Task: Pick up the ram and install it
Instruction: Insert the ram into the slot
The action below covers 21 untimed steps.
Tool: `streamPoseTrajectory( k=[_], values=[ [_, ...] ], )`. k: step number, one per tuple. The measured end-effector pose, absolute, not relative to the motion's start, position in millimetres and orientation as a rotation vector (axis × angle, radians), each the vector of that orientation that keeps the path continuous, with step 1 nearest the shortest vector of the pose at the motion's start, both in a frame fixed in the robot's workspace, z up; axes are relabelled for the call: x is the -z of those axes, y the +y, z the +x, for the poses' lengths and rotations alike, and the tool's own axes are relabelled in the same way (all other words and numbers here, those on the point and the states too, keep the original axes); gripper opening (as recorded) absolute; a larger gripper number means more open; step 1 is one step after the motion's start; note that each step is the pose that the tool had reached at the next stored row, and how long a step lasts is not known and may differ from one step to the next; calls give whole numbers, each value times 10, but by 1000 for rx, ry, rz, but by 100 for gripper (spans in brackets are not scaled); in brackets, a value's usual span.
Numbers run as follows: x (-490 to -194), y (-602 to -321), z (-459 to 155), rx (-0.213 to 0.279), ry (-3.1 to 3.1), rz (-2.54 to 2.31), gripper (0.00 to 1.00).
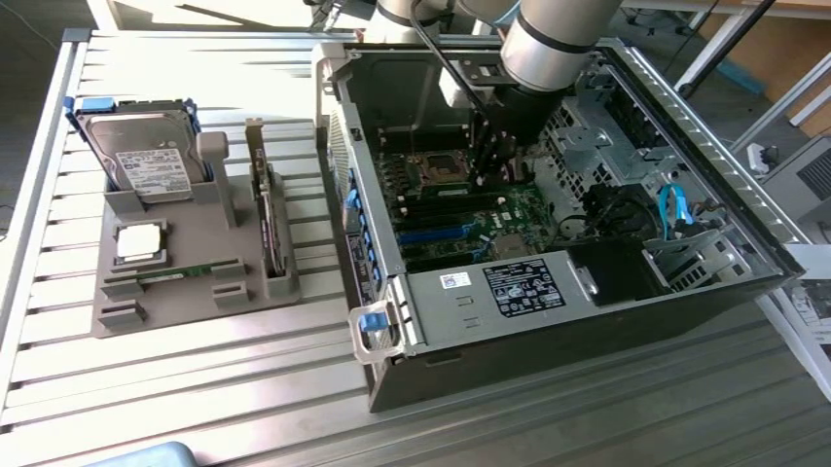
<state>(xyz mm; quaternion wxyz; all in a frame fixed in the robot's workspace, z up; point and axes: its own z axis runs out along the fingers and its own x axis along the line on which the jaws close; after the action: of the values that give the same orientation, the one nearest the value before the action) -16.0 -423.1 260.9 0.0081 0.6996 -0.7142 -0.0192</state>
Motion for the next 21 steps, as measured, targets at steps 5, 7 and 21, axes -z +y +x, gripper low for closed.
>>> streamPoseTrajectory(
  k=[5,7,21],
  values=[
    [-2554,-4225,-208,57,-2231,2185,14],
    [-2538,-4224,-215,55,-2230,2184,14],
    [-2414,-4156,-215,49,-2228,2182,14]
  ],
)
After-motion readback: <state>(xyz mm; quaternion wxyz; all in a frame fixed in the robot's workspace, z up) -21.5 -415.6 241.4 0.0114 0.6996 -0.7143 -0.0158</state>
